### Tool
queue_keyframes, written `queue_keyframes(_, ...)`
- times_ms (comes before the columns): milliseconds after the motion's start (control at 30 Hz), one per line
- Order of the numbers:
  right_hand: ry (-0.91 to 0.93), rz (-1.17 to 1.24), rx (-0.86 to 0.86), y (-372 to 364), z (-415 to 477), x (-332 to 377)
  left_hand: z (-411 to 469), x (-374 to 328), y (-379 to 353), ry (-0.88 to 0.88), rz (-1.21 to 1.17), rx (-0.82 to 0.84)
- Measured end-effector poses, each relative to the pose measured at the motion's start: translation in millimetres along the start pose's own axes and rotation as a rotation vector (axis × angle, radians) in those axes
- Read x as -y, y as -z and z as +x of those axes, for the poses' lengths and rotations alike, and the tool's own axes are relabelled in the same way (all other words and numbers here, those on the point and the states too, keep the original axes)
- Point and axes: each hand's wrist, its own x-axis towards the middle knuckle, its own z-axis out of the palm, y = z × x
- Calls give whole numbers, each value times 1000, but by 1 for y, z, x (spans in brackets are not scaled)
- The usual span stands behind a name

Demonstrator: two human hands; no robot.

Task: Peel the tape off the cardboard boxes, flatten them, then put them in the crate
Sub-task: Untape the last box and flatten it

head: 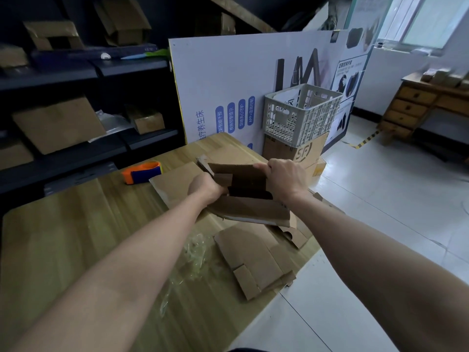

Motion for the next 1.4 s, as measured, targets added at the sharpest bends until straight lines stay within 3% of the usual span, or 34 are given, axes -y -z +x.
queue_keyframes(233, -411, 456, 6, -3, 5, -12, -6, 5, -2, -20, -373, -152)
queue_keyframes(367, -589, 562, 143, -12, -2, -16, -9, 9, -5, -17, -461, -258)
queue_keyframes(533, -555, 496, 105, -18, -5, -12, -12, 19, -8, -18, -556, -304)
queue_keyframes(867, -501, 611, 149, -21, -4, -12, -11, 9, -11, 68, -842, -370)
queue_keyframes(967, -531, 666, 111, -18, -2, -13, -15, 0, -8, 75, -900, -314)
queue_keyframes(1133, -545, 650, 89, -12, 2, -15, -14, -2, -1, 175, -978, 27)
queue_keyframes(1267, -444, 655, 178, -12, 1, -13, -6, 6, -3, 237, -1117, -47)
queue_keyframes(1400, -358, 648, 198, -14, 1, -2, 4, 16, -1, 338, -1405, -83)
